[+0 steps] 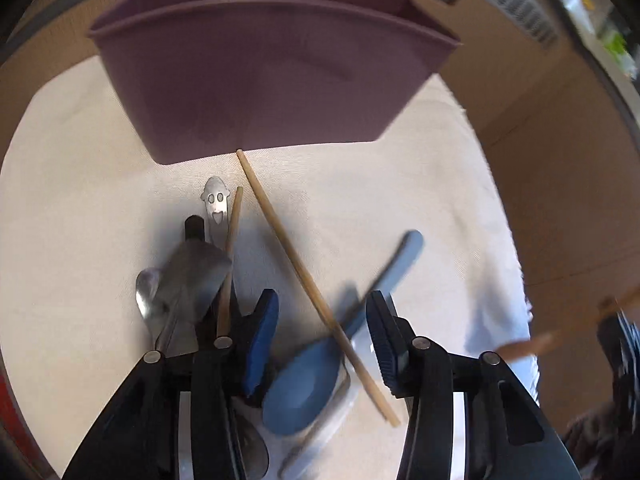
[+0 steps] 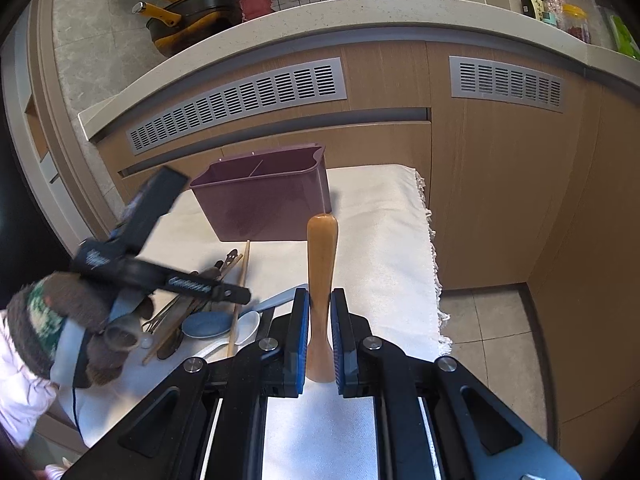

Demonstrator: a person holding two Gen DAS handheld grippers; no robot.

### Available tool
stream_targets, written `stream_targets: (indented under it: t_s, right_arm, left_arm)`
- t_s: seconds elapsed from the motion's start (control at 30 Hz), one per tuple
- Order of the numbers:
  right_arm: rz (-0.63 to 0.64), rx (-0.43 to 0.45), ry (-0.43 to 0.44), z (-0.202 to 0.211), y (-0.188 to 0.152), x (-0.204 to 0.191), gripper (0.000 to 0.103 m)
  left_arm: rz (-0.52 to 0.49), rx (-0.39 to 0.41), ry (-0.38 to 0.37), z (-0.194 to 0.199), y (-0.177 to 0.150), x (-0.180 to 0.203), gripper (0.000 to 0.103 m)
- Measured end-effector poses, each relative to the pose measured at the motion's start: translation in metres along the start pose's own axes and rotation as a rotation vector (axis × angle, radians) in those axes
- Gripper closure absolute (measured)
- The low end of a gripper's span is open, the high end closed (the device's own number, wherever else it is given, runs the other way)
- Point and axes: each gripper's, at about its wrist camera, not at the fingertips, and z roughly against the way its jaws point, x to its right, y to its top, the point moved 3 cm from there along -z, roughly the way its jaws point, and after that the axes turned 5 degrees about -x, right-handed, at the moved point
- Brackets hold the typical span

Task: Organize utensils
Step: 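Drop the chopstick into the holder with left tool while right tool drops the wooden spoon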

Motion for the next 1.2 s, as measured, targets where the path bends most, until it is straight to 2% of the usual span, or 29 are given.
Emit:
stream_targets:
  t_s: [0.1,0.17,0.23,0.27,0.3,0.37,0.47,0.6,0.7,0.83,0.9,1.0,1.1,1.2]
  right_arm:
    - [-0.002,0.006,0.009,0.0,0.0,0.0,0.093]
    - [-0.005,0.007,0.016,0.0,0.0,0.0,0.093]
    - [-0.008,0.009,0.023,0.001,0.0,0.0,0.093]
    - [-0.008,0.009,0.025,0.002,-0.001,-0.001,0.093]
    - [-0.007,0.01,0.026,0.003,-0.001,-0.002,0.093]
    - [-0.004,0.009,0.025,0.004,-0.001,-0.004,0.093]
    - [0.009,0.007,0.019,0.006,-0.002,-0.009,0.093]
    - [0.003,0.007,0.02,0.012,0.0,-0.012,0.093]
    - [0.029,0.058,0.032,0.034,0.019,-0.022,0.093]
    - [0.127,0.209,0.0,0.08,0.077,-0.048,0.093]
    - [0.166,0.29,-0.02,0.101,0.109,-0.06,0.093]
    - [0.203,0.379,-0.045,0.114,0.15,-0.075,0.093]
    - [0.221,0.402,-0.046,0.101,0.178,-0.084,0.093]
    - [0.223,0.382,-0.044,0.071,0.195,-0.086,0.093]
  left_arm:
    - [-0.015,-0.036,0.059,-0.012,0.014,0.004,0.071]
    - [-0.049,-0.014,0.116,-0.014,0.017,0.01,0.084]
    - [-0.066,0.012,0.131,-0.013,0.014,0.012,0.086]
    - [-0.075,0.035,0.118,-0.01,0.009,0.012,0.094]
    - [-0.085,0.058,0.112,-0.006,0.004,0.013,0.097]
    - [-0.109,0.156,0.1,0.011,-0.016,0.012,0.097]
    - [-0.102,0.259,0.03,0.036,-0.052,0.007,0.097]
    - [-0.102,0.422,0.04,0.072,-0.093,0.005,0.097]
    - [-0.126,0.59,0.023,0.127,-0.109,0.008,0.097]
    - [-0.189,0.788,0.026,0.205,-0.092,0.022,0.097]
    - [-0.211,0.918,0.028,0.249,-0.078,0.03,0.097]
    - [-0.226,1.069,0.025,0.29,-0.062,0.039,0.097]
    - [-0.21,1.189,0.032,0.31,-0.033,0.024,0.097]
    - [-0.175,1.253,0.044,0.306,-0.009,0.012,0.097]
